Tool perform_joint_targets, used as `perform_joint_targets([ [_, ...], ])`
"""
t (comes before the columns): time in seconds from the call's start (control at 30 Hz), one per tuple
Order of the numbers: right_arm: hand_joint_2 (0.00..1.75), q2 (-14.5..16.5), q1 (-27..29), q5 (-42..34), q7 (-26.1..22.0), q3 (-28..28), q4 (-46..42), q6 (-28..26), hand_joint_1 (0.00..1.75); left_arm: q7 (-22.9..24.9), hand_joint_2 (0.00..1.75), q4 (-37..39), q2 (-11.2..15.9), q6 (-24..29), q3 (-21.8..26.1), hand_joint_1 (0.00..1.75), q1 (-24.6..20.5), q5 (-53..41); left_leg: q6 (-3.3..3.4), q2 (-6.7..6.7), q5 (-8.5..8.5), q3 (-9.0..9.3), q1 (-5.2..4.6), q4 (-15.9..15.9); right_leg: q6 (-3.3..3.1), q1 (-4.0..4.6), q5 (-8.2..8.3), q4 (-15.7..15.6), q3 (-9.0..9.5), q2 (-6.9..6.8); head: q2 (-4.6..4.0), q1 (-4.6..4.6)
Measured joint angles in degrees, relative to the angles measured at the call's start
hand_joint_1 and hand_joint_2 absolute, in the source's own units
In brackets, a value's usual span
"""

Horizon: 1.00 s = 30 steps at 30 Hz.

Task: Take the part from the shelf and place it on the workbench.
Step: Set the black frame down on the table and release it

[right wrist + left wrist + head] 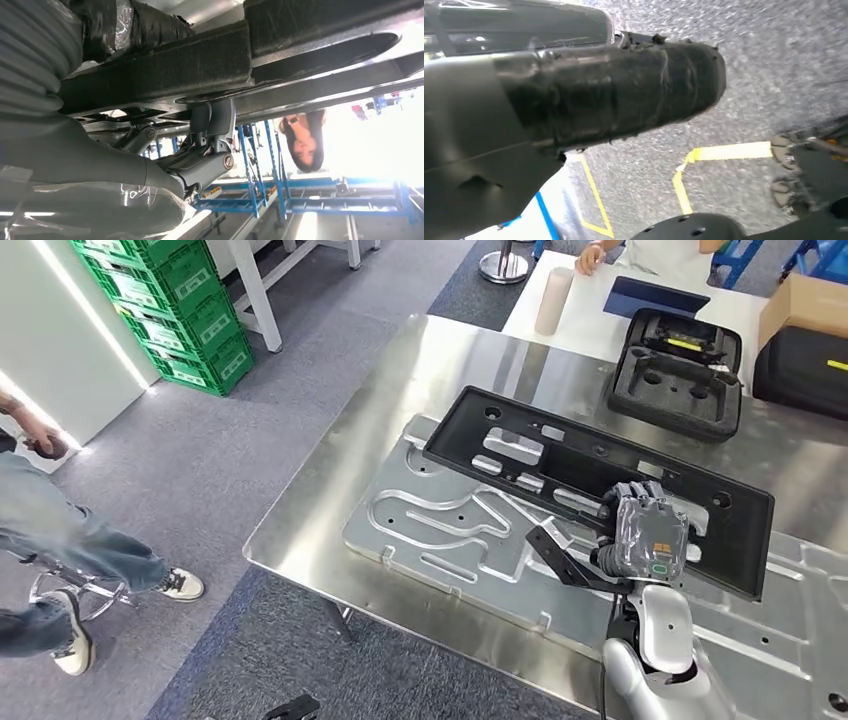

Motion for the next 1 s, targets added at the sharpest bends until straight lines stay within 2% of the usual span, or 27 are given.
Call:
perform_joint_targets([
  [0.03,1.75,0.0,-0.1,0.0,0.0,-0.1,0.0,0.0,1.75,0.0,0.00,0.0,0.0,0.1,0.0,0.00,-0.2,0.0,0.05,0.02,-0.30,0.35,0.30,-0.1,0.82,-0.45,-1.12,3.3,-1.97,-0.29,0.00,-0.01],
  [0.1,0.87,0.0,0.1,0.0,-0.1,-0.1,0.0,0.0,0.87,0.0,0.87,0.0,-0.2,0.4,0.0,0.00,-0.3,0.0,-0.08,-0.06,-1.19,1.11,0.89,-0.1,2.33,-1.80,-2.98,11.5,-7.36,-0.75,0.00,0.03],
  [0.13,0.44,0.0,0.4,-0.1,-0.1,-0.1,0.1,0.0,0.44,-0.1,1.31,0.0,-0.3,0.4,0.0,0.00,-0.2,-0.1,-0.30,-0.12,-1.75,1.66,1.18,-0.1,2.91,-2.44,-2.77,14.1,-9.62,-0.93,0.00,0.05],
  [0.17,0.00,0.0,0.7,-0.2,-0.1,-0.1,0.2,0.0,0.00,-0.1,1.31,0.0,-0.3,0.5,0.0,0.00,0.0,-0.1,-0.56,-0.16,-2.35,2.37,1.45,-0.1,3.37,-2.97,-1.36,14.4,-10.88,-1.10,0.00,0.05],
  [0.2,0.00,0.0,0.9,-0.3,-0.1,-0.1,0.2,0.0,0.00,-0.1,0.87,0.0,-0.3,0.6,0.0,0.00,0.1,-0.3,-0.84,-0.19,-3.00,3.22,1.70,-0.1,3.70,-3.37,1.21,12.3,-10.91,-1.28,0.00,0.06],
  [0.23,0.00,0.0,0.9,-0.4,-0.1,-0.1,0.2,0.1,0.00,-0.2,0.44,0.0,-0.3,0.7,0.0,0.00,0.2,-0.4,-1.15,-0.21,-3.65,4.13,1.91,-0.1,3.88,-3.63,4.61,8.2,-9.88,-1.47,0.00,0.07],
  [0.27,0.00,0.0,0.8,-0.5,-0.2,-0.1,0.3,0.1,0.00,-0.1,0.00,0.0,-0.3,0.7,0.0,0.00,0.2,-0.5,-1.48,-0.20,-4.25,4.92,2.04,-0.2,3.90,-3.67,7.27,4.0,-8.35,-1.66,0.00,0.08],
  [0.3,0.00,0.0,0.6,-0.7,-0.2,-0.1,0.3,0.3,0.00,-0.1,0.00,0.0,-0.3,0.8,0.0,0.00,0.0,-0.6,-1.87,-0.22,-4.70,5.44,2.12,-0.3,3.67,-3.54,8.99,0.6,-6.91,-1.80,0.00,0.11],
  [0.33,0.00,0.0,0.5,-0.9,-0.3,-0.1,0.2,0.4,0.00,0.0,0.00,0.0,-0.3,0.8,0.0,0.00,-0.1,-0.7,-2.28,-0.20,-5.03,5.71,2.16,-0.3,3.28,-3.35,9.51,-1.5,-5.87,-1.91,0.00,0.13],
  [0.43,0.00,0.0,0.2,-1.3,-0.6,-0.1,-0.1,0.8,0.00,-0.1,0.00,0.0,-0.3,0.7,0.0,0.00,-0.3,-0.7,-3.49,0.06,-5.70,6.11,2.19,-0.8,1.84,-3.11,8.16,-2.7,-4.84,-1.80,0.00,0.05],
  [0.5,0.00,0.1,0.1,-1.7,-0.7,-0.1,-0.4,0.9,0.00,-0.2,0.00,-0.1,-0.3,0.7,0.0,0.00,-0.4,-0.7,-3.83,0.21,-7.14,5.75,2.10,1.1,1.16,-3.22,7.85,-3.6,-3.80,-1.69,0.00,-0.10],
  [0.53,0.00,0.1,0.0,-2.1,-0.7,-0.1,-0.4,1.1,0.00,-0.2,0.00,-0.1,-0.3,0.6,0.0,0.00,-0.5,-0.7,-3.79,0.22,-8.56,4.35,2.02,4.1,0.84,-3.22,7.74,-4.0,-3.28,-1.69,0.00,-0.21],
  [0.6,0.00,0.2,-0.1,-3.4,-0.8,0.0,-0.4,2.1,0.00,-0.1,0.00,-0.1,0.0,0.5,0.0,0.00,-0.6,-0.7,-3.53,0.20,-11.65,-0.66,1.79,12.9,0.24,-2.92,7.33,-4.1,-2.89,-1.68,0.00,-0.29],
  [0.63,0.44,0.2,-0.1,-4.1,-0.8,0.1,-0.4,2.7,0.00,-0.1,0.00,-0.1,0.3,0.5,0.0,0.00,-0.5,-0.7,-3.46,0.20,-12.26,-3.00,1.67,16.2,0.04,-2.76,7.11,-3.9,-2.80,-1.62,0.00,-0.31],
  [0.67,0.87,0.2,0.0,-5.0,-0.9,0.2,-0.4,3.4,0.00,-0.1,0.00,-0.1,0.5,0.4,0.0,0.00,-0.3,-0.7,-3.39,0.19,-11.70,-4.44,1.57,17.6,-0.08,-2.62,6.84,-3.7,-2.68,-1.50,0.00,-0.31],
  [0.7,1.31,0.3,0.0,-5.8,-0.9,0.3,-0.5,4.1,0.00,-0.2,0.00,-0.1,0.7,0.3,0.0,0.00,-0.2,-0.7,-3.29,0.19,-9.92,-4.70,1.49,16.6,-0.10,-2.52,6.54,-3.5,-2.53,-1.35,0.00,-0.32],
  [0.73,1.75,0.3,0.0,-6.6,-0.9,0.3,-0.6,4.6,0.00,-0.2,0.00,-0.1,0.9,0.3,0.0,0.00,-0.1,-0.7,-3.14,0.19,-7.26,-3.89,1.44,13.4,-0.04,-2.47,6.19,-3.2,-2.32,-1.18,0.00,-0.33],
  [0.77,1.75,0.3,-0.1,-7.3,-0.9,0.4,-0.7,5.1,0.00,-0.3,0.00,-0.1,1.0,0.3,0.0,0.00,-0.1,-0.7,-2.95,0.14,-4.70,-2.54,1.41,9.5,0.10,-2.43,5.80,-2.8,-2.15,-1.06,0.00,-0.32],
  [0.8,1.75,0.3,-0.1,-8.0,-0.8,0.5,-0.8,5.5,0.00,-0.3,0.00,-0.1,1.1,0.3,0.0,0.00,-0.2,-0.7,-2.76,0.06,-3.02,-1.16,1.36,5.8,0.33,-2.32,5.36,-2.3,-2.12,-0.91,0.00,-0.31],
  [0.83,1.75,0.3,-0.2,-8.6,-0.8,0.5,-1.0,5.9,0.00,-0.3,0.00,-0.1,1.1,0.3,0.0,0.00,-0.2,-0.7,-2.54,-0.01,-2.20,-0.25,1.29,3.5,0.59,-2.24,5.04,-1.9,-2.19,-0.81,0.00,-0.27],
  [0.93,1.75,0.2,-0.4,-10.4,-0.8,0.8,-1.5,7.0,0.00,-0.4,0.00,-0.1,1.2,0.3,0.1,0.00,-0.3,-0.7,-1.84,-0.05,-2.34,0.19,1.22,2.2,1.36,-2.15,4.70,-1.5,-2.49,-0.68,0.00,-0.25],
  [1.0,1.75,0.1,-0.6,-11.4,-0.8,1.1,-1.9,7.5,0.00,-0.6,0.00,-0.1,1.1,0.2,0.1,0.00,-0.2,-0.7,-1.32,0.03,-2.10,0.33,1.52,2.0,2.02,-2.22,3.51,0.1,-3.32,-0.86,0.00,-0.12],
])
